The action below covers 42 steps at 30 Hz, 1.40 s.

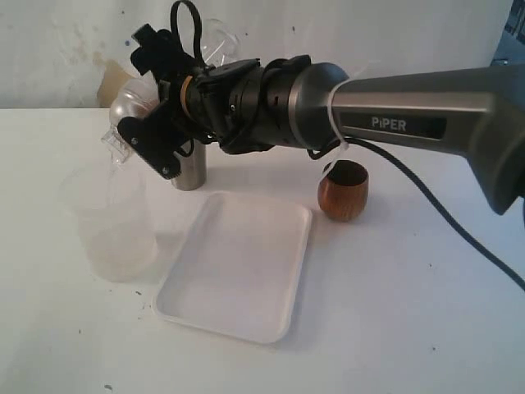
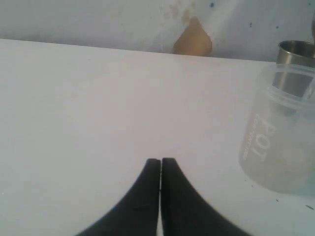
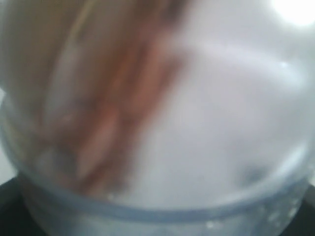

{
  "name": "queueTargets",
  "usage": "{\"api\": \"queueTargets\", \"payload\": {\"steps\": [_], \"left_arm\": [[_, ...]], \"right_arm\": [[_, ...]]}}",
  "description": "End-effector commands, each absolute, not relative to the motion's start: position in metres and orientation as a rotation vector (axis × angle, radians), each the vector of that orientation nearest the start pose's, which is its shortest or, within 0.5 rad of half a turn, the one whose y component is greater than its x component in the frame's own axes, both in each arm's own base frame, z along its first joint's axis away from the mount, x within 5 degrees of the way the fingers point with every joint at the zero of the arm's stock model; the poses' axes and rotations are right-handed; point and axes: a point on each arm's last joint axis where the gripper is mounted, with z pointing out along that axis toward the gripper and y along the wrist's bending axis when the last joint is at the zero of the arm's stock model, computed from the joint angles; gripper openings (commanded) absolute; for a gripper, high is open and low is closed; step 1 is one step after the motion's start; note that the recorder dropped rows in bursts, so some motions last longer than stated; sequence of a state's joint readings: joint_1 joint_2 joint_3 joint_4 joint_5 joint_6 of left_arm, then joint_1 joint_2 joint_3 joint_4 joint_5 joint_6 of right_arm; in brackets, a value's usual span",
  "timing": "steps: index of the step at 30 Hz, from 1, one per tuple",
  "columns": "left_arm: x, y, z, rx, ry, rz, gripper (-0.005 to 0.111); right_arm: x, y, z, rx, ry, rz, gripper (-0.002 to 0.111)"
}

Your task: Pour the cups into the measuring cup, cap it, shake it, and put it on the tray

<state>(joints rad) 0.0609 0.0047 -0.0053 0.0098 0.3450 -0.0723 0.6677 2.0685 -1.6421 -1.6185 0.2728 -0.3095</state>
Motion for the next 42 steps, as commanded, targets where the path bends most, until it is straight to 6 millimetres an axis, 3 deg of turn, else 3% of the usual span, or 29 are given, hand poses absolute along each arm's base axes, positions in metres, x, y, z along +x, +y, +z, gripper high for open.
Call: {"api": "queueTargets", "payload": {"steps": [1,10,42], "left_arm": [[0.0535,0.0034,0.1828,-0.112,1.817,-0.001,0.001],[0.0535,0.0034,0.1828,-0.112,1.817,-0.001,0.001],[0.0535,0.0034,0.1828,-0.112,1.817,-0.001,0.001]], "right_arm": [[0.4031,0.2848,0.2795,-1.869,0.724,-1.124,0.000],[0.4046,0.2826,0.2819,-1.882,0.677,-1.208,0.000],[0.4040,0.2846,0.2824,-1.886,0.641,-1.204,0.000]]}}
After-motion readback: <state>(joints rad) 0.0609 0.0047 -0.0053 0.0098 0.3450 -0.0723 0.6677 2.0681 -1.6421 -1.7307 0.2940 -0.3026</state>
